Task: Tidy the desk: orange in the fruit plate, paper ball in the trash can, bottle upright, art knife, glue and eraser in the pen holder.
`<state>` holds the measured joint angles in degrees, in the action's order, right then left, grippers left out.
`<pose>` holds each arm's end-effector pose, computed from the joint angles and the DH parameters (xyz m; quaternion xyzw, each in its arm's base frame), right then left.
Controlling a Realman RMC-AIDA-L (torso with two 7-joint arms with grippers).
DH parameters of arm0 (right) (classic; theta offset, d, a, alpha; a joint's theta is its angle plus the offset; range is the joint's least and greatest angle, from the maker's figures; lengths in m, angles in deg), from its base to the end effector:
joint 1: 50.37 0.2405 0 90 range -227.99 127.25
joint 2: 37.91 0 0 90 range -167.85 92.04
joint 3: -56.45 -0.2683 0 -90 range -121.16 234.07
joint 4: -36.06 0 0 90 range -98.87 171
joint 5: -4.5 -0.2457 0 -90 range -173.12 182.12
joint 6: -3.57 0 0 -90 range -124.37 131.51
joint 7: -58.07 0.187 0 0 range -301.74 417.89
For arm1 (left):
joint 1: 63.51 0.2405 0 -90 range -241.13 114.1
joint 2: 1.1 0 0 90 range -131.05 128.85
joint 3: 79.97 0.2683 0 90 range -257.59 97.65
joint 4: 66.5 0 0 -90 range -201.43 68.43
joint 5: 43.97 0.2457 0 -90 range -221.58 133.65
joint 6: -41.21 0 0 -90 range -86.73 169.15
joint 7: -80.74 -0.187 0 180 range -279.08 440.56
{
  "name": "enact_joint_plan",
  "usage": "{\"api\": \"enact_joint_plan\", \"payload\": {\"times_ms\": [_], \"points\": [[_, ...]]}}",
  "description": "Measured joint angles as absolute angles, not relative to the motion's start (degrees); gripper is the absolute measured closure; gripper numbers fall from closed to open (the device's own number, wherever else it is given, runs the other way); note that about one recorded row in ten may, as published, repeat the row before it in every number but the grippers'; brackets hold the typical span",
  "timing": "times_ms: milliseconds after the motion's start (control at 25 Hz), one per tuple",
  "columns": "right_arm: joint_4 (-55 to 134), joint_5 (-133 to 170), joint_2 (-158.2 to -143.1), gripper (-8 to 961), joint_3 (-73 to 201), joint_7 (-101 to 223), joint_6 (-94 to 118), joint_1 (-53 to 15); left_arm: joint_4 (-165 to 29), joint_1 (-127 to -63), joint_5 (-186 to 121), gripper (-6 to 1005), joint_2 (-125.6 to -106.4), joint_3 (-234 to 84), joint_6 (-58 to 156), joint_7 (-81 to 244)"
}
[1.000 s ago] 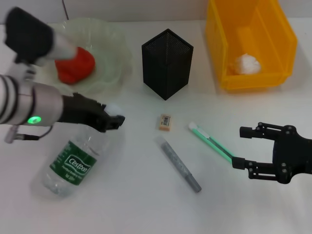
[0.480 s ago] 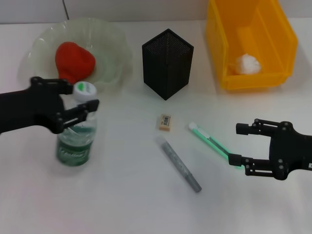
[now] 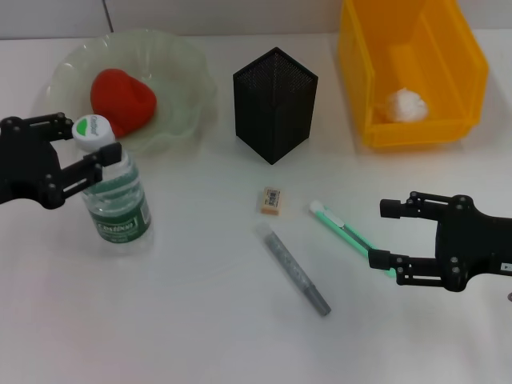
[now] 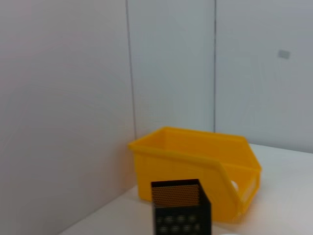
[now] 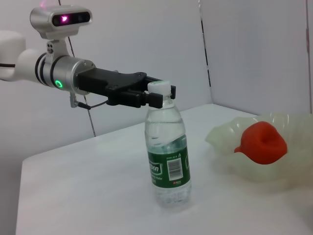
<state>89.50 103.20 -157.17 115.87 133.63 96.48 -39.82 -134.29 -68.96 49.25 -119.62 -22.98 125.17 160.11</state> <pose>0.2917 0.3013 -0.0324 -0.9468 0.1602 0.2500 0.1244 -0.2906 0.3330 0.0388 -0.9219 -0.1396 -0.2335 0.2759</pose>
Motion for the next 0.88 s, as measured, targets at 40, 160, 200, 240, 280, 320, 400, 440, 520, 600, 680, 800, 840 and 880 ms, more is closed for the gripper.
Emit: {"api": "enact_joint_plan", "payload": {"times_ms": [40,160,200,240,280,320,400,440,520,600,680,800,840,880], "points": [[89.50,103.20,-157.17,197,115.87,133.63,96.48,-39.82,-134.29,-68.96,49.25,528,-119.62,-22.98,125.17,160.11],[89.50,103.20,-157.17,198,115.87,133.73,96.48,-39.83,-132.01,-70.08,49.16,523,-119.59,-24.75,125.22,158.63],[89.50,103.20,-157.17,198,115.87,133.74,96.52,-39.83,-130.66,-70.79,48.97,522,-119.58,-25.36,125.19,158.25],[89.49,103.20,-157.17,198,115.87,133.81,96.53,-39.83,-130.00,-71.10,48.86,520,-119.58,-25.47,125.08,158.17],[89.50,103.20,-157.15,198,115.87,133.96,96.54,-39.83,-130.00,-71.10,48.86,519,-119.58,-25.47,125.08,158.17],[89.50,103.20,-157.12,198,115.87,134.12,96.54,-39.83,-128.99,-71.65,48.77,517,-119.58,-25.49,124.57,157.95],[89.50,103.20,-157.08,198,115.87,134.34,96.55,-39.80,-128.33,-71.89,48.64,514,-119.69,-25.53,124.04,157.32],[89.50,103.20,-157.06,198,115.86,134.36,96.55,-39.78,-128.06,-71.96,48.39,513,-119.78,-25.56,123.82,156.75],[89.50,103.21,-157.02,198,115.87,134.36,96.56,-39.75,-127.54,-71.93,47.37,510,-119.88,-25.59,123.63,155.37],[89.50,103.25,-157.00,198,115.85,134.41,96.56,-39.74,-127.19,-71.81,46.41,507,-119.88,-25.57,123.72,154.66],[89.54,103.27,-157.00,198,115.77,134.45,96.56,-39.74,-127.07,-71.66,45.75,446,-119.82,-25.56,123.91,154.33],[91.75,103.10,-157.02,198,114.98,137.43,96.65,-39.91,-128.45,-70.22,43.16,353,-119.67,-26.08,126.74,154.27],[91.75,103.10,-157.02,198,114.98,137.43,96.65,-39.91,-128.45,-70.22,43.16,322,-119.67,-26.08,126.74,154.27],[95.59,103.30,-156.96,198,114.19,142.71,96.93,-39.95,-128.97,-69.66,42.43,292,-119.65,-26.35,128.33,154.18]]}}
